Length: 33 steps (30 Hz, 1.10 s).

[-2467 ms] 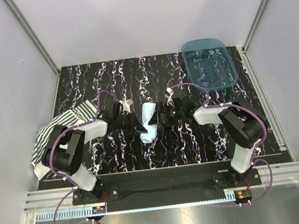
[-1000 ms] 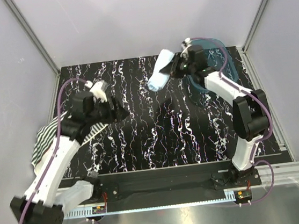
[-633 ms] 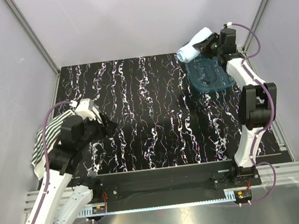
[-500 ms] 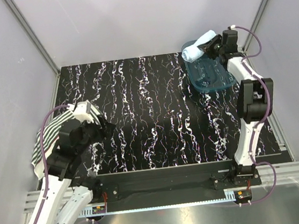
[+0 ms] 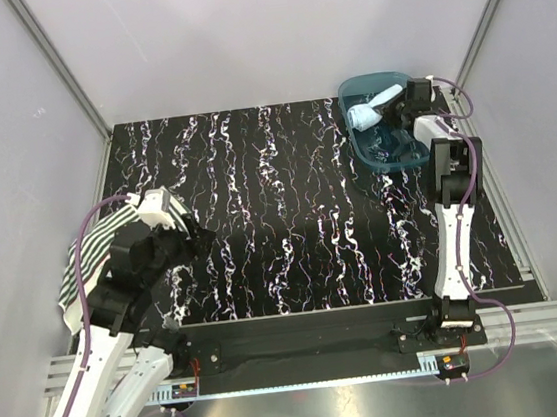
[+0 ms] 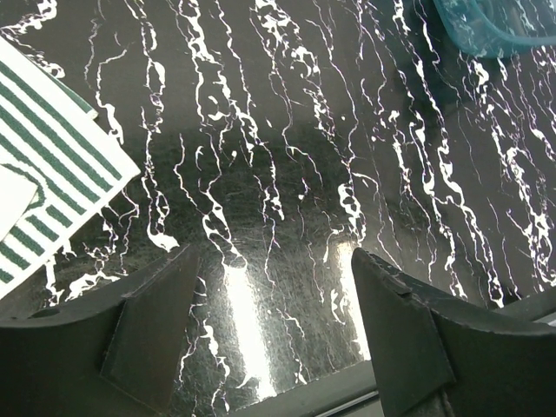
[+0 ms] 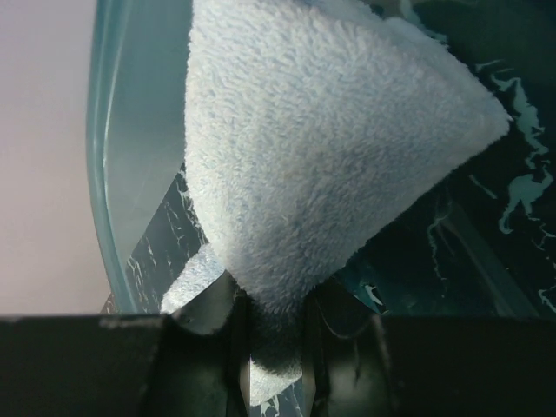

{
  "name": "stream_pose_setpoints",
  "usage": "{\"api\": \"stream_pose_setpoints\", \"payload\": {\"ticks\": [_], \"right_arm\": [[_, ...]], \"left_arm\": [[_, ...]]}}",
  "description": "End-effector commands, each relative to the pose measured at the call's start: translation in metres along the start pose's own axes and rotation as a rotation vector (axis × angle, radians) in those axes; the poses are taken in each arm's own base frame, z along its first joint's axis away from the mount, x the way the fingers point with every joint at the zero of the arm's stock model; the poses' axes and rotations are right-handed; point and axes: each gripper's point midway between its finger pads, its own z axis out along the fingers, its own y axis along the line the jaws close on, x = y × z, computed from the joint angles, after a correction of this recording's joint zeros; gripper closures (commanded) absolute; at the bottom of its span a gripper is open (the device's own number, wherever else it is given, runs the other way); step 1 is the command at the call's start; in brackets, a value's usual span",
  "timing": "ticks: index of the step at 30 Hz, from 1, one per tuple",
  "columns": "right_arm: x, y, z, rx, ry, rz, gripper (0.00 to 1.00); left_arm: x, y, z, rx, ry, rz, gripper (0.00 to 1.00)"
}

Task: Roll the towels
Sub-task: Place the rolled towel into the container

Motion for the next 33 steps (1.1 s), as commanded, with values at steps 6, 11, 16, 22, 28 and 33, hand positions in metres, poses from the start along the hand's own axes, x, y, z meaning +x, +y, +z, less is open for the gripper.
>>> {"api": "stream_pose_setpoints", "payload": {"ticks": [6, 11, 16, 22, 28, 33], "right_arm": [[0.002, -0.018, 0.008, 0.112, 0.007, 0.021, 0.66], [0.007, -0.017, 0.003, 0.116, 0.038, 0.016, 0.39], [-0.007, 0.010, -0.018, 0.094, 0.031, -0.020, 0.21], [-0.014, 0.028, -0.049, 0.108, 0.038, -0.060, 0.00], [-0.011, 0.035, -0.077, 0.103, 0.053, -0.104, 0.00], [-0.015, 0.051, -0.116, 0.096, 0.048, -0.131, 0.00]], "left_arm": [[-0.007, -0.010, 0.000, 0.063, -0.022, 0.041, 0.21], [-0.007, -0.010, -0.001, 0.065, -0.022, 0.043, 0.21], [-0.008, -0.010, -0.002, 0.061, -0.026, 0.045, 0.21], [-0.007, -0.001, -0.004, 0.011, -0.025, 0.035, 0.10], [-0.007, 0.005, -0.003, -0.028, -0.025, 0.026, 0.07], [-0.004, 0.017, 0.001, -0.095, -0.007, 0.014, 0.04]]}}
